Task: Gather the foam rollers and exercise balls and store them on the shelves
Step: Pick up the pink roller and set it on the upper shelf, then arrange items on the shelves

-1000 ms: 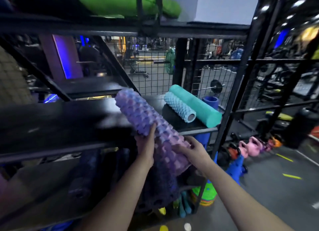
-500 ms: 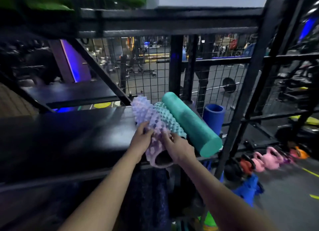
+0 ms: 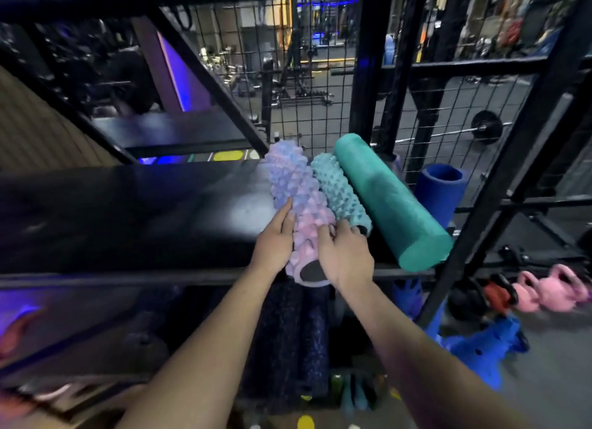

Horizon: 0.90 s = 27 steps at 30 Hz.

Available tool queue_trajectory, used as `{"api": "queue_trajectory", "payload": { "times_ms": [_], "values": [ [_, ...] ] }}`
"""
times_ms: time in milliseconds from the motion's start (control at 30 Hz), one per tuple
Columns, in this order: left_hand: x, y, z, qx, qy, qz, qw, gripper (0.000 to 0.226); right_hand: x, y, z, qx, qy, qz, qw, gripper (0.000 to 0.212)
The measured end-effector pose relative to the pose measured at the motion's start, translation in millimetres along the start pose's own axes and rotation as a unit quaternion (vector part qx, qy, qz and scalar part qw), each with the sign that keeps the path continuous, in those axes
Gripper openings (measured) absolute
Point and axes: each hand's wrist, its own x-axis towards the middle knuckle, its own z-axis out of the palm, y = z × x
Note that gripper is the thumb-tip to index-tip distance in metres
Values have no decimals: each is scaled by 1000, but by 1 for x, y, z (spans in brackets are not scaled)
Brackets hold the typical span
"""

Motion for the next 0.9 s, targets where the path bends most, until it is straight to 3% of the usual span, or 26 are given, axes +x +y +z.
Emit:
{"api": "queue_trajectory", "payload": {
  "times_ms": [133, 233, 300, 367, 467, 600, 767, 900],
  "values": [
    [-13, 5, -5, 35, 36, -14, 999, 42, -2, -2, -2, -39, -10, 10, 999, 55],
    [-45, 3, -21, 33, 57, -19, 998, 46, -11, -8, -7, -113, 48, 0, 992, 60],
    [-71, -12, -38, 2, 76, 0, 997, 42, -24, -12, -8, -176, 152, -58, 971, 57],
    [-98, -39, -67, -38, 92, 3, 995, 34, -50, -16, 0, -159, 241, -146, 946, 46],
    [-151, -90, -130, -38, 133, -21, 990, 26, -108, -28, 37, -77, 264, -242, 931, 32],
    [-244, -162, -240, -3, 172, -106, 979, 24, -220, -63, 135, -76, 120, -324, 935, 27],
    [-394, -262, -394, 49, 202, -240, 948, 22, -389, -112, 281, -82, -99, -303, 944, 22],
    [-529, -332, -504, 11, 229, -354, 906, 23, -523, -139, 384, -145, -298, -279, 901, 29]
  ]
}}
